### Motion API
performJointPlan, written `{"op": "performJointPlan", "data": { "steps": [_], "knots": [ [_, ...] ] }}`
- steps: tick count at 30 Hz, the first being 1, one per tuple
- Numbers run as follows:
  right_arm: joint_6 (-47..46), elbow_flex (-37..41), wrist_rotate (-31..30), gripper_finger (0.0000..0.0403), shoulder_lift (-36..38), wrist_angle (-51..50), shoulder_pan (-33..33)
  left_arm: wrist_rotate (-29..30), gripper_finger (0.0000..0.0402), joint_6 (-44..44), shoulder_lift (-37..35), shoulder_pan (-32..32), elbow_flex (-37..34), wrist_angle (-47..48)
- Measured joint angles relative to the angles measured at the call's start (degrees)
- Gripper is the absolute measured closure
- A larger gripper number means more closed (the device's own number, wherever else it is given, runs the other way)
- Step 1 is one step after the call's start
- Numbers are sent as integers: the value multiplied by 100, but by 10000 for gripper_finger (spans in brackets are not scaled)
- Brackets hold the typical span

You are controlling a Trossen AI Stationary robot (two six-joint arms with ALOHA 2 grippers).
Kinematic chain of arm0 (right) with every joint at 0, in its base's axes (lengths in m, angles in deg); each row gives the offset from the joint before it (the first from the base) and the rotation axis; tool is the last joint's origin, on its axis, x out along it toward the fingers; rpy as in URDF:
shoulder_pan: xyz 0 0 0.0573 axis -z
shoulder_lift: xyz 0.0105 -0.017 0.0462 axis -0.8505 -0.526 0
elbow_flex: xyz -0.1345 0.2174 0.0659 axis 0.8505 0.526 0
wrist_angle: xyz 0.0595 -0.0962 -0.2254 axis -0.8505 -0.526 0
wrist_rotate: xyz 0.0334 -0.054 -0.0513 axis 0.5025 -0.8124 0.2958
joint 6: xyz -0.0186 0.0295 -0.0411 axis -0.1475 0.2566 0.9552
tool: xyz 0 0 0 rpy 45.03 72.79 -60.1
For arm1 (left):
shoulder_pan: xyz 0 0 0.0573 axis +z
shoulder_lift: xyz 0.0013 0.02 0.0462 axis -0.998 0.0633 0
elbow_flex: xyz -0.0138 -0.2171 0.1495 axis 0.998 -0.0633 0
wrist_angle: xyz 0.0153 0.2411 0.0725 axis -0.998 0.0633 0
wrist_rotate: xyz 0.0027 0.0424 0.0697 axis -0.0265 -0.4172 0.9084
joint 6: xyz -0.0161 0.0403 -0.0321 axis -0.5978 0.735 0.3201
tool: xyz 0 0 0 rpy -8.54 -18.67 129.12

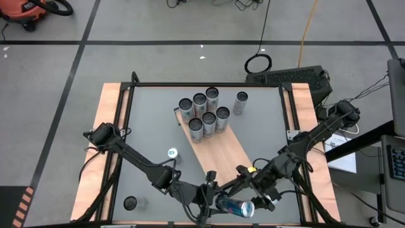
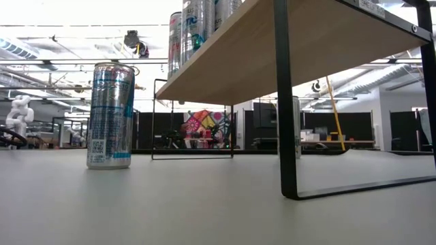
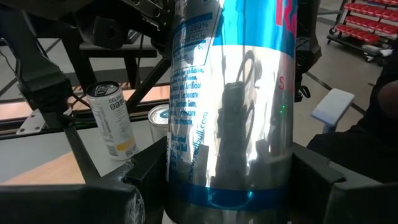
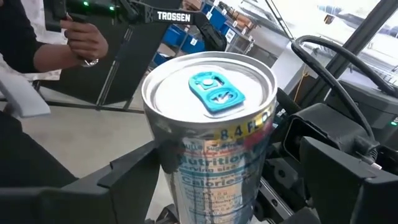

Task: Place canned beverage on shelf
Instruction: Put the top right blue soda can on the shelf

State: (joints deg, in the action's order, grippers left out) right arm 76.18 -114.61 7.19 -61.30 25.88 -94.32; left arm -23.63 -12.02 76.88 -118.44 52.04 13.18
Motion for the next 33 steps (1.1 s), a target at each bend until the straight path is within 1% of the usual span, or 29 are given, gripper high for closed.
{"op": "performJointPlan", "data": {
  "steps": [6, 12, 15, 26, 29, 33],
  "knots": [
    [-9, -3, 537, 88, 0, 2, -4, -30, 163, -7, 0, 124, 0, -8],
    [4, -4, 767, 89, 0, 4, -4, -404, 163, -7, 0, 178, 0, -134],
    [0, -4, 976, 89, 0, 11, 1, -513, 163, -7, 0, 181, -2, -134],
    [-138, -4, 1015, 90, 2, 262, -6, -596, 163, -2, 0, 180, 0, -106],
    [-121, -4, 1013, 102, 2, 262, -6, -597, 164, -3, 0, 180, -2, -94],
    [-105, -4, 1006, 142, 2, 264, -2, -598, 164, -7, 0, 180, -2, -92]
  ]
}}
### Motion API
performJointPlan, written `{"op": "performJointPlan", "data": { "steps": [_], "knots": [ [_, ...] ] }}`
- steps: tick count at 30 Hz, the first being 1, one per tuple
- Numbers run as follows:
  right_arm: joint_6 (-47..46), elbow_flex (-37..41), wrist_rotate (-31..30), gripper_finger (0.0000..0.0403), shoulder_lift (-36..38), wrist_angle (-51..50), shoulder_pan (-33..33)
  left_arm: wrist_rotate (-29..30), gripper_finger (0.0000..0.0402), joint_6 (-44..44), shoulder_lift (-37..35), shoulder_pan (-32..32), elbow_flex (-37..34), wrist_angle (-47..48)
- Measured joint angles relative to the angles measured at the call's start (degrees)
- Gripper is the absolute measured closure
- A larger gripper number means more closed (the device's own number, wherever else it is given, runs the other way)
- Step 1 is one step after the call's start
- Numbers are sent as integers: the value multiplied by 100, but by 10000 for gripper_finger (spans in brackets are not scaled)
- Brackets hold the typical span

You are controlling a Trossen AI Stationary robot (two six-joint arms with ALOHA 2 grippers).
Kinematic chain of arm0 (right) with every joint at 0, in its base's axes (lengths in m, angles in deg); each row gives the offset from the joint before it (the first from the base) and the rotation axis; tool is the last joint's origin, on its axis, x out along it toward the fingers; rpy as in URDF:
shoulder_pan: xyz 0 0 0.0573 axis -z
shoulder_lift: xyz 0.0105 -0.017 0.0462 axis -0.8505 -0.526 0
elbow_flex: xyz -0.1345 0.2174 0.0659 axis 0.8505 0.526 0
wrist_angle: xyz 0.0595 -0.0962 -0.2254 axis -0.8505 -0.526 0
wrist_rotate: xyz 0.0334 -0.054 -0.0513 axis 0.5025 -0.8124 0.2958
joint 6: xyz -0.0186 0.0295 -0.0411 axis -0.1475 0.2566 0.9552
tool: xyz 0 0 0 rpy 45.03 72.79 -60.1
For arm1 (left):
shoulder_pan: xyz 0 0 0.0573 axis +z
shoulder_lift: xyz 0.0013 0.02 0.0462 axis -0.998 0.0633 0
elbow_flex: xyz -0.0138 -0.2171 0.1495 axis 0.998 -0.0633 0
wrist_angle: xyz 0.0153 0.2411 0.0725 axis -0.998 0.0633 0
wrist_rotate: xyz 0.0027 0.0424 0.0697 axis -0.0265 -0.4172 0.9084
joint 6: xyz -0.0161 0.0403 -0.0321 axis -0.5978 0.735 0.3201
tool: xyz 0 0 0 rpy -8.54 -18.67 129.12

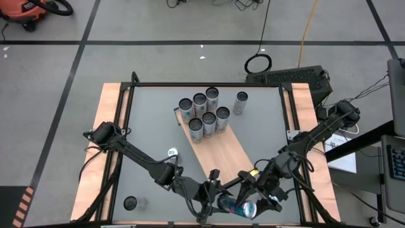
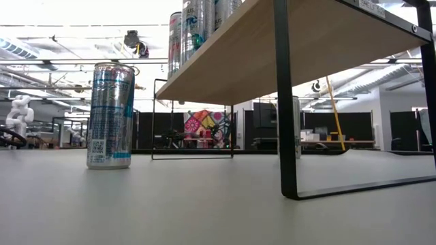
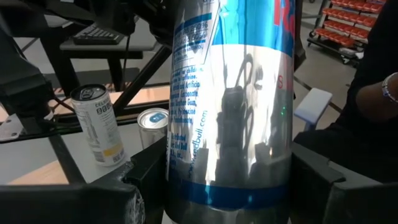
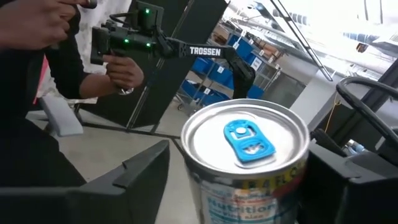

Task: Place canned beverage on shelf
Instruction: Put the top right blue soda can on the shelf

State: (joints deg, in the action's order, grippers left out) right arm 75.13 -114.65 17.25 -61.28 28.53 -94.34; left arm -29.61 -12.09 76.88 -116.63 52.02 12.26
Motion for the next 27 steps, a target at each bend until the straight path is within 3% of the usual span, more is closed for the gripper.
{"op": "performJointPlan", "data": {
  "steps": [10, 19, 27],
  "knots": [
    [16, 0, -26, 234, 0, 13, 0, 3, 162, 2, 2, -2, -2, 2],
    [-154, 0, -193, 244, 2, -30, 0, 367, 116, 17, 2, -13, -2, -40],
    [-192, 0, -498, 245, 2, -61, 15, 1167, 57, 17, 2, -59, -2, -42]
  ]
}}
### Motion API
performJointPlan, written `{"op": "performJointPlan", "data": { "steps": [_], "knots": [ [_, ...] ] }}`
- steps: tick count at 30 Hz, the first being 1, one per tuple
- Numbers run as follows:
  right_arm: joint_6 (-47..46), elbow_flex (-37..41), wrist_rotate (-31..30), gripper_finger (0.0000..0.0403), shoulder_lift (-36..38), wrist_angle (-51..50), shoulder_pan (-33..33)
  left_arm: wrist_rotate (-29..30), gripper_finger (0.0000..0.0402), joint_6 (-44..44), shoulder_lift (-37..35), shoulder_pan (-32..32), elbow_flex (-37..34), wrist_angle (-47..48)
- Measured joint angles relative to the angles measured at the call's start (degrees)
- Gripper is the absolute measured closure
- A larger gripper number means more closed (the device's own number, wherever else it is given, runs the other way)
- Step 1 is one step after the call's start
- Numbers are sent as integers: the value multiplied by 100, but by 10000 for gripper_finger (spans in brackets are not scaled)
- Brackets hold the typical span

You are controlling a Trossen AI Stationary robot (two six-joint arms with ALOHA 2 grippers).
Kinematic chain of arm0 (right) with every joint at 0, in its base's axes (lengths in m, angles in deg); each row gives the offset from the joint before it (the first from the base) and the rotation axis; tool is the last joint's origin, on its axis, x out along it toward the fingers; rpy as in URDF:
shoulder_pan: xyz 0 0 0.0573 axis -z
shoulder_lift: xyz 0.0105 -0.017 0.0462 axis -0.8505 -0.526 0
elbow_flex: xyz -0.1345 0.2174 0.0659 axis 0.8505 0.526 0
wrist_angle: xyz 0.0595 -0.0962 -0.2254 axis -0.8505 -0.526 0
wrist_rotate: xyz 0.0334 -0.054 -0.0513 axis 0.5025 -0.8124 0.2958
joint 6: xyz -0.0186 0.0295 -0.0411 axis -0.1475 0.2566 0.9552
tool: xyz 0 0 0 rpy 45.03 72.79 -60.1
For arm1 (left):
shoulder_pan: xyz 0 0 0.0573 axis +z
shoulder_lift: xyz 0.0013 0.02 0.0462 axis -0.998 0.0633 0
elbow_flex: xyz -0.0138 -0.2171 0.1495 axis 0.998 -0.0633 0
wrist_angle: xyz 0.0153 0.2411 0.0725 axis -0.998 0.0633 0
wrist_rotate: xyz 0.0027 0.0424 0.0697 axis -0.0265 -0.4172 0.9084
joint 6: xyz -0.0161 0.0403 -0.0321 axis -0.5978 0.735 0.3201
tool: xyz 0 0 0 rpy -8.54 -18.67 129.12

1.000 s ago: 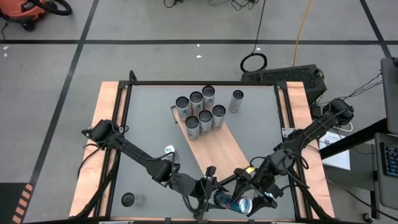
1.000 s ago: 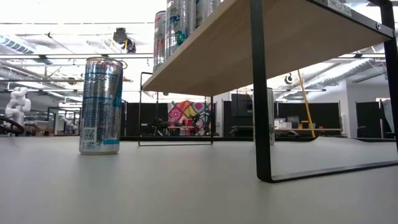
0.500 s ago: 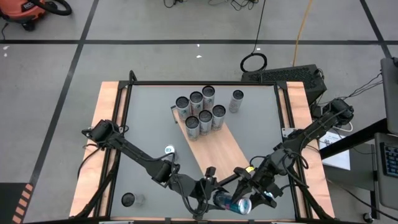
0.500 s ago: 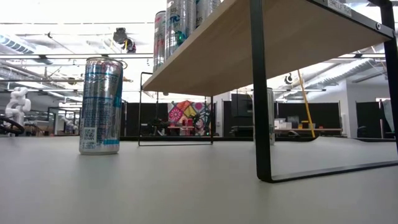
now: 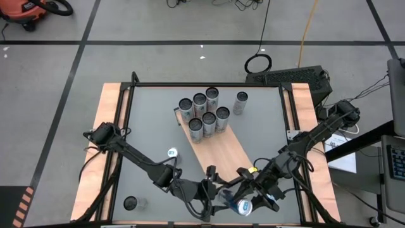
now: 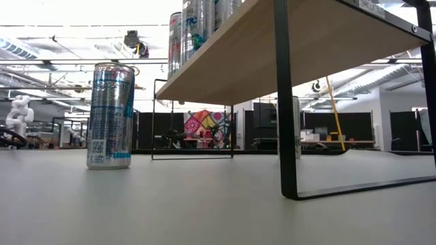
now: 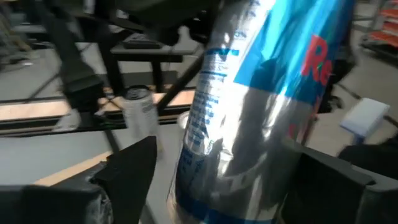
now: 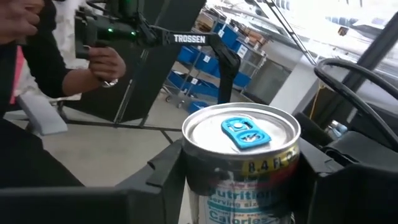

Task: Place canned beverage on shelf
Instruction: Put the top right blue soda can on the shelf

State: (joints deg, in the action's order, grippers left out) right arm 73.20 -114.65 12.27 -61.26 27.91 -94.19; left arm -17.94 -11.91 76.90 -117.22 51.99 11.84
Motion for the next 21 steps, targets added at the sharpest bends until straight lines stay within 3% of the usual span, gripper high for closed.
{"op": "performJointPlan", "data": {
  "steps": [4, 11, 14, 18, 21],
  "knots": [
    [-44, 0, -46, 245, 0, -60, 35, 433, 44, 129, 0, -72, 0, -3],
    [-46, 0, -737, 246, -7, -158, 35, 1201, 42, 321, -69, -290, 0, -18],
    [-42, 0, -838, 246, -7, -132, 61, 1850, 42, 316, -170, -469, 0, 186],
    [-66, 0, -1464, 246, -7, -118, 92, 3059, 42, 326, -253, -732, 0, 331],
    [-232, 2, -1769, 246, -7, -166, 229, 3532, 42, 330, -311, -860, 4, 274]
  ]
}}
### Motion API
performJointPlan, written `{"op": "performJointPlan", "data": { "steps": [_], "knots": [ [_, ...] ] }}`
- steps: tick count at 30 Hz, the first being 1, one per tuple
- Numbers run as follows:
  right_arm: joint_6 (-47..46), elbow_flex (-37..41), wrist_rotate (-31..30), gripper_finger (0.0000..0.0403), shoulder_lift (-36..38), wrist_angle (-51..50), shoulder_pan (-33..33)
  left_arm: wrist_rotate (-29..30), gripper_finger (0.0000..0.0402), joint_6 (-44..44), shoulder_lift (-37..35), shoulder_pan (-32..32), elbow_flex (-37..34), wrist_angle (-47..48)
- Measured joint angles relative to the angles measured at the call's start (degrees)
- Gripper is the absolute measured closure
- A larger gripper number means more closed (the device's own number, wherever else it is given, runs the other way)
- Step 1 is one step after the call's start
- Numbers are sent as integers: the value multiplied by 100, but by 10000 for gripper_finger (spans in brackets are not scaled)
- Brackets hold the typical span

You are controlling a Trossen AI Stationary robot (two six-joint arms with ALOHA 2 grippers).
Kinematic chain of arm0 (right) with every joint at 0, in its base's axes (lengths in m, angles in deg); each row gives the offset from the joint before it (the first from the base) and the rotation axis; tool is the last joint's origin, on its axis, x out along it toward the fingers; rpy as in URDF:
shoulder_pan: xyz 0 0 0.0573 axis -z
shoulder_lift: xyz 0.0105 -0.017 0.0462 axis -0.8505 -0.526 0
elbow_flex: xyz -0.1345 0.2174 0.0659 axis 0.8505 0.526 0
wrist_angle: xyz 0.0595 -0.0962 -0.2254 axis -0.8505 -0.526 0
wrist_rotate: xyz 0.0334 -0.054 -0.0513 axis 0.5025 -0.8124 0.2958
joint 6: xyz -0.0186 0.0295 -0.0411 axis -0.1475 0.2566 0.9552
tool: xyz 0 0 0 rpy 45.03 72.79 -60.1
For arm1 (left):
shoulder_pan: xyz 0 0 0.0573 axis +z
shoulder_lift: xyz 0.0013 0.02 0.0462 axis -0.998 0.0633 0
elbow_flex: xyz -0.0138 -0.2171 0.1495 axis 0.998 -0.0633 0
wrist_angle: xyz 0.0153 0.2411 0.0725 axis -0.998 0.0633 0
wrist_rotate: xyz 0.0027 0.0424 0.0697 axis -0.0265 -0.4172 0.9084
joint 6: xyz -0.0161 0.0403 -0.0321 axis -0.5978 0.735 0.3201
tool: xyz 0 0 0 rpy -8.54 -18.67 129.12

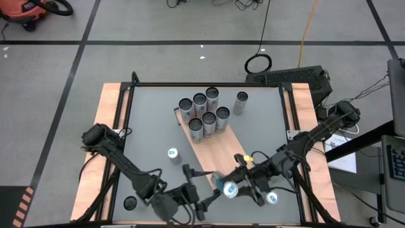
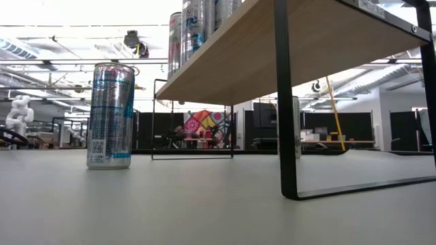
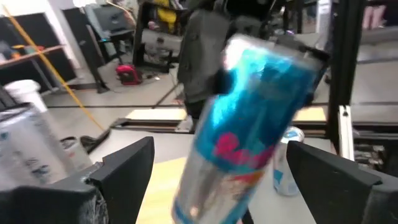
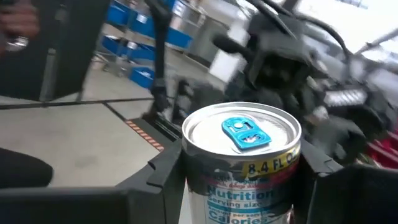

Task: Place canned beverage on shelf
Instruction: Put the top right blue soda can on the shelf

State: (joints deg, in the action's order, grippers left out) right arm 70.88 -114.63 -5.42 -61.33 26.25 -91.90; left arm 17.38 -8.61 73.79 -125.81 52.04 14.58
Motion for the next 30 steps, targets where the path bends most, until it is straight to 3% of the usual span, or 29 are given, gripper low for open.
{"op": "performJointPlan", "data": {
  "steps": [7, 12, 17, 24, 30],
  "knots": [
    [-337, 0, 33, 246, 0, -124, 592, 530, 42, 105, -65, -352, 0, -26],
    [-797, 2, 1120, 246, 124, -349, 1232, 1260, 42, 105, -65, -472, 0, -48],
    [-1205, 2, 1880, 246, 125, -407, 1797, 1266, 43, 160, -237, -574, -2, 128],
    [-1750, 2, 1934, 246, -181, 136, 2046, 1246, 43, 38, -974, -612, -2, 1318],
    [-1876, 2, 1679, 246, -496, 339, 2045, 1287, 43, -1165, -1436, -612, 0, 2952]
  ]
}}
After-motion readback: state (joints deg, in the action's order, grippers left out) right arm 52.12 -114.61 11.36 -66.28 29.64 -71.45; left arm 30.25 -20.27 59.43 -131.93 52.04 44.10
